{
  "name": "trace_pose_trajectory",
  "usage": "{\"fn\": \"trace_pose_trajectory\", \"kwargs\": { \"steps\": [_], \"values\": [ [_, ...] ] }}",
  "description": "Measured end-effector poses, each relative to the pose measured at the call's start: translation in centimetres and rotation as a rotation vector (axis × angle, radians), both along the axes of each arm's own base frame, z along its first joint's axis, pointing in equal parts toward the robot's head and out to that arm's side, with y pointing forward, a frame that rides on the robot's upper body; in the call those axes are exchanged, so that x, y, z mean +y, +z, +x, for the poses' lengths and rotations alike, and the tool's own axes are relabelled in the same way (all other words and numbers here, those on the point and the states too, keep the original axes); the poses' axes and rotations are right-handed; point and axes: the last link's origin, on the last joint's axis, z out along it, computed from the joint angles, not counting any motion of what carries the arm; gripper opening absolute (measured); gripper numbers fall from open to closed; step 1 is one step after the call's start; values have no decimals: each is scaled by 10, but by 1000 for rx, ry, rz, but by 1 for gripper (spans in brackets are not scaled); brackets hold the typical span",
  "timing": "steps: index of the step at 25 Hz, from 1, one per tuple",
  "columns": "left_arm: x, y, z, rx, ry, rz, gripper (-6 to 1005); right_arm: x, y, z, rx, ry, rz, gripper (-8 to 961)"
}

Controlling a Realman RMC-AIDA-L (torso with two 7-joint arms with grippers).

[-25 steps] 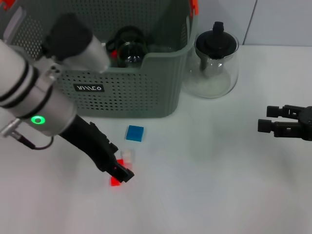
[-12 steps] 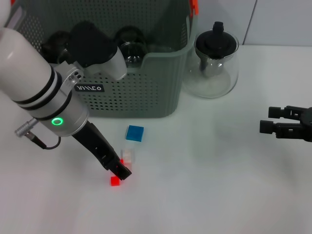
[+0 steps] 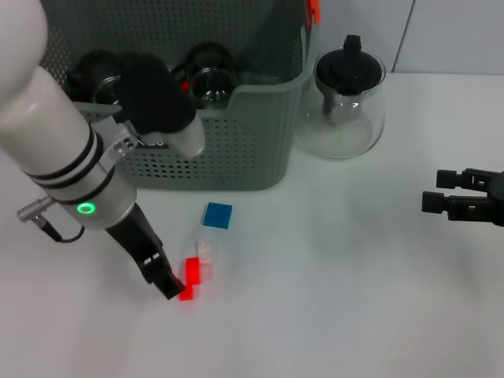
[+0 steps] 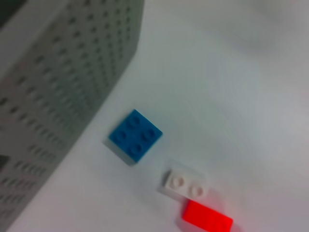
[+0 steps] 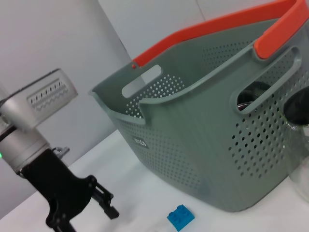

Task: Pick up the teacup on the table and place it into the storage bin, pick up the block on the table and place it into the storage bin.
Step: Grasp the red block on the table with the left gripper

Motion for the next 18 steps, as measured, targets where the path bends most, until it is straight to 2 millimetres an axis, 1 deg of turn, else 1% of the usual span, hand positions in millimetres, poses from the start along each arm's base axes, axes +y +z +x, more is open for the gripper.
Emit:
{"fn": "trace_pose_trajectory", "kwargs": {
  "steps": [4,10,18],
  "values": [
    [-7,-8,1,39,-50,-63,811,0,0,0,1,-1,2,943],
    [-16,-29,5,98,-129,-139,810,0,0,0,2,-4,2,943],
    [-18,-37,5,125,-112,-157,810,0,0,0,7,-7,2,943]
  ]
}}
